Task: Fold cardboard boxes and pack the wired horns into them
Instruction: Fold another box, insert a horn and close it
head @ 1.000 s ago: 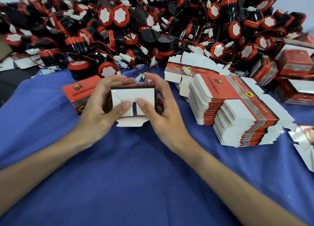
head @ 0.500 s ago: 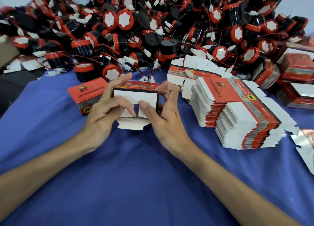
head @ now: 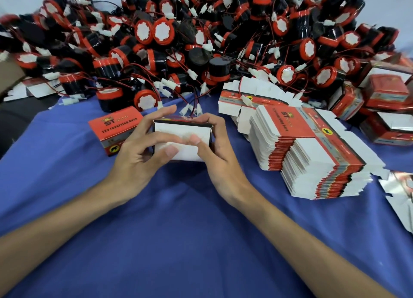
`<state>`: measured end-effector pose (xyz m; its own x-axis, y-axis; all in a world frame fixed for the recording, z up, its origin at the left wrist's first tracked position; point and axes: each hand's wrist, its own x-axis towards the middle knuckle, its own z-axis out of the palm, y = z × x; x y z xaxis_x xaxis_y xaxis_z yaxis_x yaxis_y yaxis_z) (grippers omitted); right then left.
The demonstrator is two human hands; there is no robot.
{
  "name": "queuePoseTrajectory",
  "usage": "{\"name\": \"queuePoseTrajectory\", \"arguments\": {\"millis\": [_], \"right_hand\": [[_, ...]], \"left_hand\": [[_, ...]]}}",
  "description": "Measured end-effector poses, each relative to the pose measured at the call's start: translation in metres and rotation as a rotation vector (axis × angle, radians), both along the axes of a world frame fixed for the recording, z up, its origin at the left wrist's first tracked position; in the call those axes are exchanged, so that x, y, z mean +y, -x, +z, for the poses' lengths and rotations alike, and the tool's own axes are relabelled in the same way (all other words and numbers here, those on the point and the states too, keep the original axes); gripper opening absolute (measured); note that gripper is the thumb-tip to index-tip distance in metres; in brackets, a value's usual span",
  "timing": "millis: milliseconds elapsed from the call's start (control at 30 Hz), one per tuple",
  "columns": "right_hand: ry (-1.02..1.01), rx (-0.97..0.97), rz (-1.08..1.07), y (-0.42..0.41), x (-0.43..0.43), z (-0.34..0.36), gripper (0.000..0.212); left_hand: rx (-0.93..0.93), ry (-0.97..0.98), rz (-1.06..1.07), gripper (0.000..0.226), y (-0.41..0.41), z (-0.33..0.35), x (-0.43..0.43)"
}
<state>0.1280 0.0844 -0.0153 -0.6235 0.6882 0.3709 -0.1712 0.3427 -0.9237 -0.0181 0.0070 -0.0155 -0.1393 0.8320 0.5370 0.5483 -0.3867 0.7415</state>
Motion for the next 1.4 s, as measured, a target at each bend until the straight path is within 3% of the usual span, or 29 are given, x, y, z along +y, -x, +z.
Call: {"name": "queuePoseTrajectory", "arguments": {"millis": [67,167,467,833,967,1133,1400], "right_hand": [[0.033,0.019,0.058,-0.003,0.0,0.0,0.022],[0.065,0.031,0.125,-0.006,-0.001,0.001,0.026],[-0.043,-0.054,-0.01,0.001,-0.002,-0.002,0.037],[-0.19,-0.045,-0.195,0.005,-0.003,-0.001,0.048],[-0.056,-0.014,-0.046,-0.001,-0.006,0.002,0.048],[0.16,0.104,0.155,-0.003,-0.006,0.003,0.072],[0.43,0.215,0.137,-0.002,0.002,0.004,0.086]], "left_hand": [[-0.007,-0.006,0.006,0.032,0.0,-0.001,-0.002],[-0.048,-0.015,0.037,0.017,0.002,-0.002,-0.001],[-0.297,0.01,-0.043,0.069,0.005,-0.004,0.004],[-0.125,-0.04,0.074,0.046,-0.001,-0.003,0.007],[-0.23,0.006,0.07,0.041,0.001,-0.002,0.005],[-0.379,0.073,0.053,0.042,0.001,-0.001,0.007],[-0.399,0.165,0.014,0.044,0.0,-0.005,0.009]]}}
